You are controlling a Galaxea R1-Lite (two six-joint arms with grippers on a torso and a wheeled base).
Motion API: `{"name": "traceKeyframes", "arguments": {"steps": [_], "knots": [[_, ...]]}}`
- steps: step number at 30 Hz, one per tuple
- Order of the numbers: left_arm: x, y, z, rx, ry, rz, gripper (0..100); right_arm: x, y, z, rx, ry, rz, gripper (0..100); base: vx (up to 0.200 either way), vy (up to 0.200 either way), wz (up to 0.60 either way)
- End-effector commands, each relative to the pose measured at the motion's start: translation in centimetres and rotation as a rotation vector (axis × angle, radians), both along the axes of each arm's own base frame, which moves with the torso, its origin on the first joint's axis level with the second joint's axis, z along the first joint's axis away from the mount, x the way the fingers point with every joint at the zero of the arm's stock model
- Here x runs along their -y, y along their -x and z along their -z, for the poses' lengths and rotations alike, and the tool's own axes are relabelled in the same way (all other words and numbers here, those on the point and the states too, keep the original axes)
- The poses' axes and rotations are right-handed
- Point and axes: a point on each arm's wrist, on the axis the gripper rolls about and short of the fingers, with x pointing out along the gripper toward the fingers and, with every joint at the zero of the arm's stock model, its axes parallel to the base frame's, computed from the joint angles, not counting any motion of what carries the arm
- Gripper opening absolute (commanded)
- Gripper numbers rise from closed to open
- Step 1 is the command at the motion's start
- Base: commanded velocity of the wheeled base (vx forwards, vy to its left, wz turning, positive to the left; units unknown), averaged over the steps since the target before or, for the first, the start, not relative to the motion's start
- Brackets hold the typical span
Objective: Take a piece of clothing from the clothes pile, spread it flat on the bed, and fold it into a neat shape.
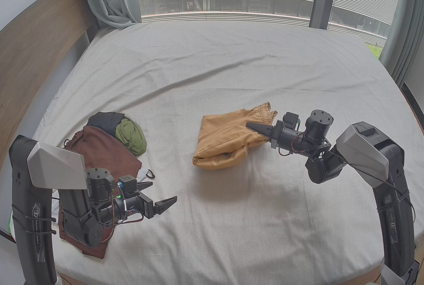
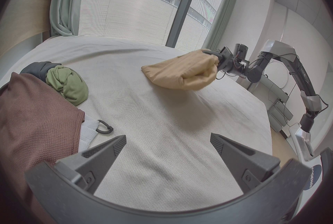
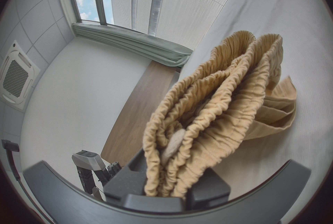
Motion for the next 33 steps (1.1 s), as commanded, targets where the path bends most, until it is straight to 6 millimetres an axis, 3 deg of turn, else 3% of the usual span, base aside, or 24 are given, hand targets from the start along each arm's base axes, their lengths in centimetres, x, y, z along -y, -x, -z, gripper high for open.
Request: {"name": "traceKeyframes", "arguments": {"steps": [1,9,13,24,25,33], "knots": [[0.0,0.0,0.0,-0.001,0.000,0.002,100,0.8,1.5,1.9,-0.030,0.028,0.010,0,0.000,0.000,0.00],[0.0,0.0,-0.1,0.001,0.000,0.000,100,1.3,2.6,3.9,-0.048,0.033,0.017,0,0.000,0.000,0.00],[0.0,0.0,-0.1,0.004,0.001,0.002,100,1.5,3.3,5.8,-0.058,0.036,0.019,0,0.000,0.000,0.00],[0.1,0.0,-0.4,0.011,0.003,0.005,100,1.8,3.5,6.4,-0.054,0.052,0.025,0,0.000,0.000,0.00],[0.1,0.0,-0.4,0.013,0.003,0.003,100,1.9,3.6,6.5,-0.060,0.055,0.025,100,0.000,0.000,0.00],[0.1,0.0,-0.9,0.028,0.006,0.003,100,2.2,6.0,7.0,-0.104,0.106,0.014,100,0.000,0.000,0.00]]}}
